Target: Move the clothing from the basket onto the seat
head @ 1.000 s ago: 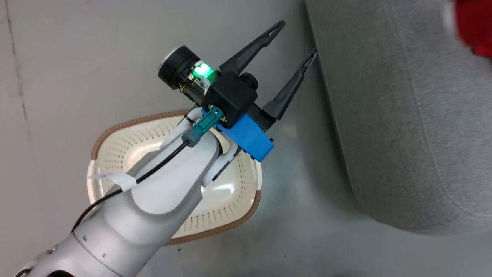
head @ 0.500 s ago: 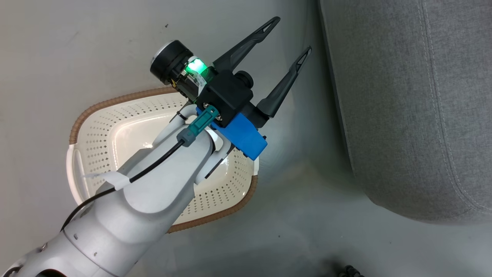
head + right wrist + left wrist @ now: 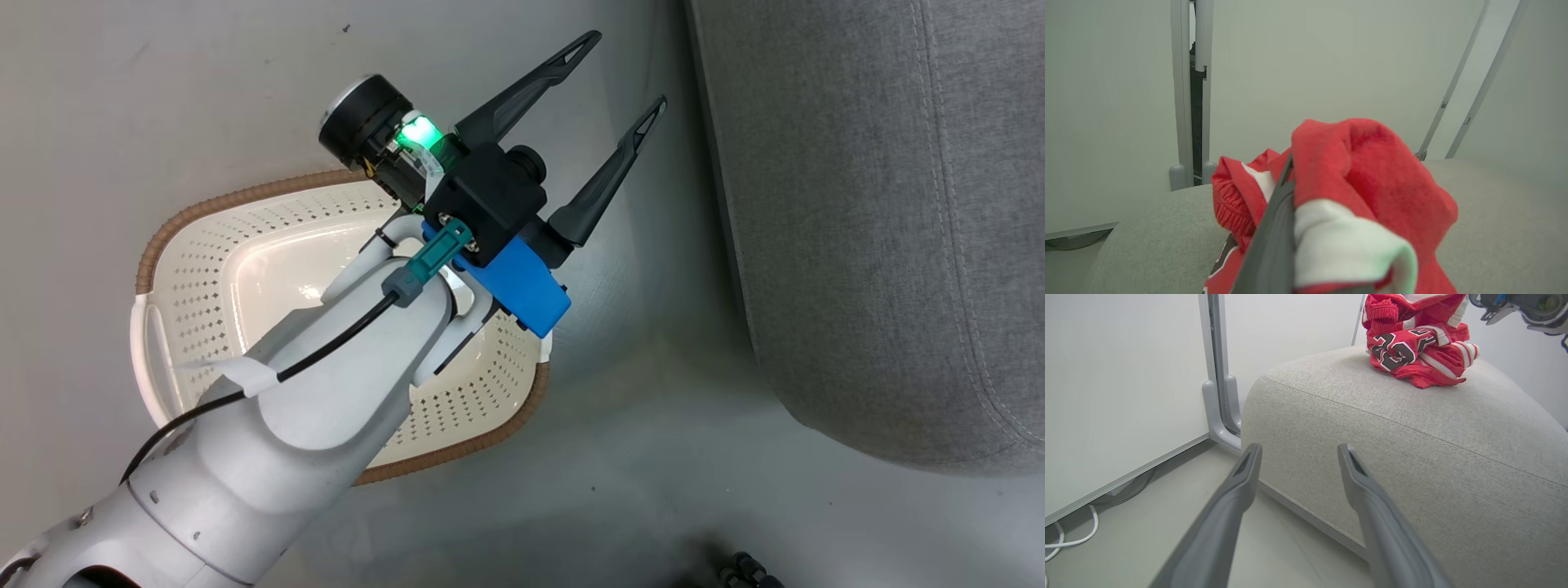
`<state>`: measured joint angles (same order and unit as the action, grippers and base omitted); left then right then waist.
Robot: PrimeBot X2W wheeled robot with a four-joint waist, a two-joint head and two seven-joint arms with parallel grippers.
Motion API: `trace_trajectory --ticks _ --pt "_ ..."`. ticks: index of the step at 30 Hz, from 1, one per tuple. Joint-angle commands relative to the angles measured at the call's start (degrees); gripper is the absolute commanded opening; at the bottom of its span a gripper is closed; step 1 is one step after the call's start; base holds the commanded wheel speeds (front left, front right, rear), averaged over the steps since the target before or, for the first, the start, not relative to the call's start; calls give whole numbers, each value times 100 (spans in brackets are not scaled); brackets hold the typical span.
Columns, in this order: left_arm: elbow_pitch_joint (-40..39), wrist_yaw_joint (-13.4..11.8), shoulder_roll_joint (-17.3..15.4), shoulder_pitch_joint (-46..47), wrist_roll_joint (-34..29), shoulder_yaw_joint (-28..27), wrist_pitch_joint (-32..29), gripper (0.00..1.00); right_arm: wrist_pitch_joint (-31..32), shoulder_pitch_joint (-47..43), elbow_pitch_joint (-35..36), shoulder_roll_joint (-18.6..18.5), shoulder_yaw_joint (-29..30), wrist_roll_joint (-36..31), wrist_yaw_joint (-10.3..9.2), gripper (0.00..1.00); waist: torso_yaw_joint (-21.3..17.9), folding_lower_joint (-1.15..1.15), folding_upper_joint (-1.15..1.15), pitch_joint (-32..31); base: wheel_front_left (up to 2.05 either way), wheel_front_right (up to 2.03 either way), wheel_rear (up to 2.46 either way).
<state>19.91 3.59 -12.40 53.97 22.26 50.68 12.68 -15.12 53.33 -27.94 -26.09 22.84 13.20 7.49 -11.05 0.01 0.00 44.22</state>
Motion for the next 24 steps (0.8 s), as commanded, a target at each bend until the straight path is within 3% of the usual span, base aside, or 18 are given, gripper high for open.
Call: trace_trajectory --ticks 1,11,12,13,14,24 --pt "-10 10 -14 75 6 -5 -1 100 -5 -89 -32 56 -4 3 2 0 16 -1 0 0 0 0 0" --pt "37 -31 -14 83 53 -11 79 100 -5 -620 -346 485 43 -123 1 0 74 -1 0 -79 0 0 0" --pt "52 -42 -27 62 66 -23 94 100 -5 -675 -305 516 64 -140 2 24 66 -1 0 -116 0 0 0" --pt "61 -46 -32 35 81 -33 109 100 -5 -712 -272 537 86 -164 2 69 62 -1 0 -157 0 0 0" --pt "72 -59 -33 4 85 -43 116 100 -5 -739 -251 560 104 -174 1 100 59 -1 0 -203 0 0 0" --pt "216 -147 84 -537 251 -224 247 100 -5 -1898 170 880 202 -337 1 100 109 -1 0 -1153 0 0 0"
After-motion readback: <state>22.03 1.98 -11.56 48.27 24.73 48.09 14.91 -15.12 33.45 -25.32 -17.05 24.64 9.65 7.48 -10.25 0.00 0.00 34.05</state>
